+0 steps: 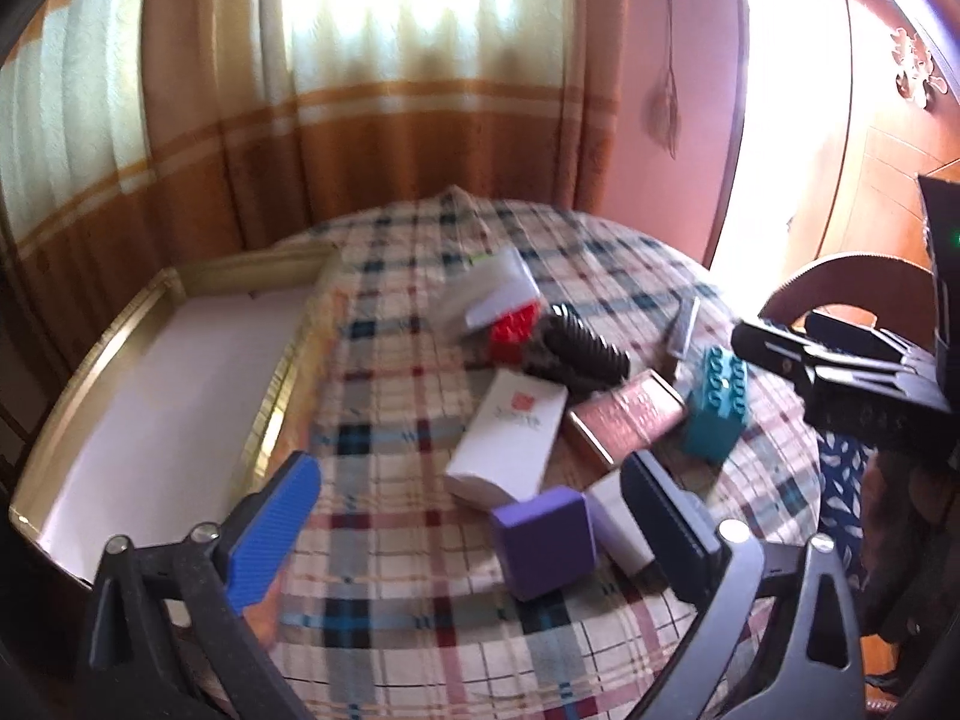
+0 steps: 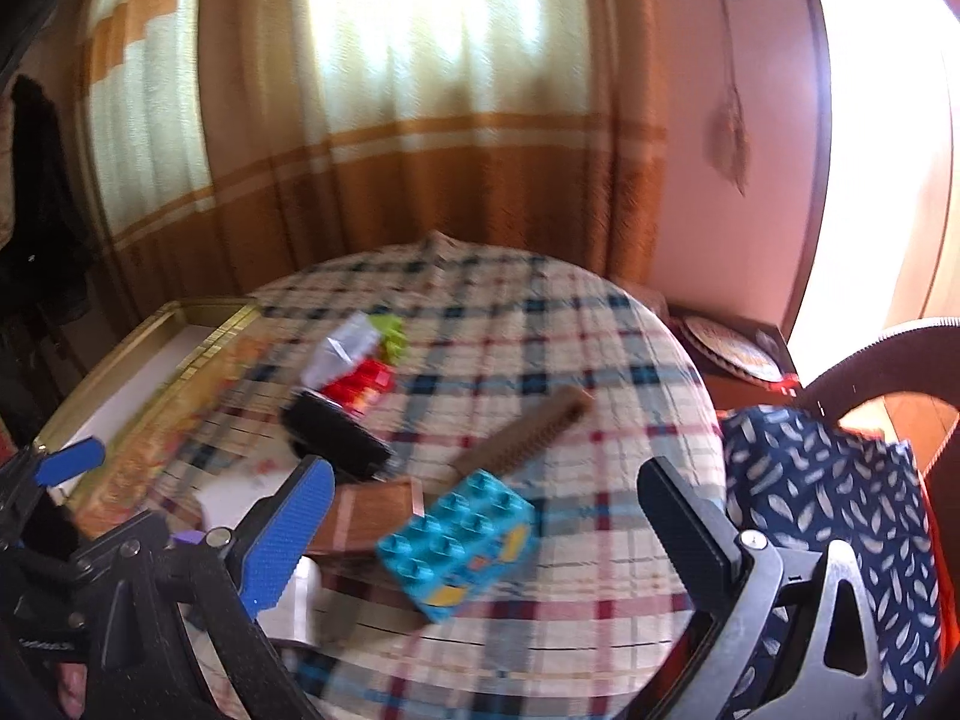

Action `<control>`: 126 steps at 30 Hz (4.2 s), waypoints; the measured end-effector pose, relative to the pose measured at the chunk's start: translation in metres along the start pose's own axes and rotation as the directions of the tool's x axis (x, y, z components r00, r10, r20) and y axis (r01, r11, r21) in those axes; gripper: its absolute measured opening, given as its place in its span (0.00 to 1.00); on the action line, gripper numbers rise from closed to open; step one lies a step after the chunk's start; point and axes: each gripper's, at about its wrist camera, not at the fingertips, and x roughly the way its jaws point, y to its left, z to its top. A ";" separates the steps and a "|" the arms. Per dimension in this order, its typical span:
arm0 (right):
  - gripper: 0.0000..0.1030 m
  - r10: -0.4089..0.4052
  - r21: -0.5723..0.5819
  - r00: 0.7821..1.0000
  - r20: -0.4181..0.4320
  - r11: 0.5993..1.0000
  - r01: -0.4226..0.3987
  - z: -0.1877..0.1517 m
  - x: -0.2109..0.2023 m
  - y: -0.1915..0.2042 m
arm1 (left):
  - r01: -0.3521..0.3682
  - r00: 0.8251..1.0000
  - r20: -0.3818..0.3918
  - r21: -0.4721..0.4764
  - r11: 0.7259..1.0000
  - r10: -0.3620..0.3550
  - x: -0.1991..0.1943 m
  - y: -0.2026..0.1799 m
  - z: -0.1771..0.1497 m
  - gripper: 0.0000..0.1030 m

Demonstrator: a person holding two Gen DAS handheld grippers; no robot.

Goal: Organize rigid objects
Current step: 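Close left tool on purple cube while right tool grasps blue Duplo brick, then carry purple cube in left tool while right tool carries blue brick to tray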

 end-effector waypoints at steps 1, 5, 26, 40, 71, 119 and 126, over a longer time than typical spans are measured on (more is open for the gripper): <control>0.99 -0.004 0.008 1.000 -0.008 1.000 0.004 -0.001 0.003 -0.004 | 0.010 1.000 -0.013 0.000 1.000 -0.010 0.003 0.000 -0.001 0.87; 0.99 -0.001 0.025 0.999 -0.033 1.000 0.001 -0.008 0.011 -0.011 | 0.048 0.998 -0.047 0.018 0.999 -0.048 0.009 -0.010 -0.008 0.78; 0.70 0.075 -0.095 0.993 -0.088 0.992 -0.084 -0.026 0.040 0.007 | 0.104 0.992 -0.069 0.029 0.994 -0.102 0.016 -0.012 -0.016 0.42; 0.70 0.112 -0.133 0.994 0.011 0.985 -0.110 -0.017 0.013 0.016 | 0.082 0.996 0.034 0.037 0.996 -0.084 -0.004 -0.008 -0.004 0.42; 0.70 0.272 -0.226 0.957 0.099 0.943 -0.244 0.007 -0.021 0.083 | -0.117 0.971 0.193 -0.116 0.986 0.138 -0.038 0.063 0.030 0.42; 0.70 0.359 -0.383 0.919 -0.160 0.836 -0.393 0.072 0.116 0.260 | -0.318 0.948 -0.064 -0.254 0.913 0.312 0.023 0.210 0.072 0.42; 0.70 0.343 -0.377 0.918 -0.201 0.838 -0.395 0.067 0.130 0.263 | -0.338 0.941 -0.117 -0.233 0.912 0.319 0.038 0.214 0.076 0.42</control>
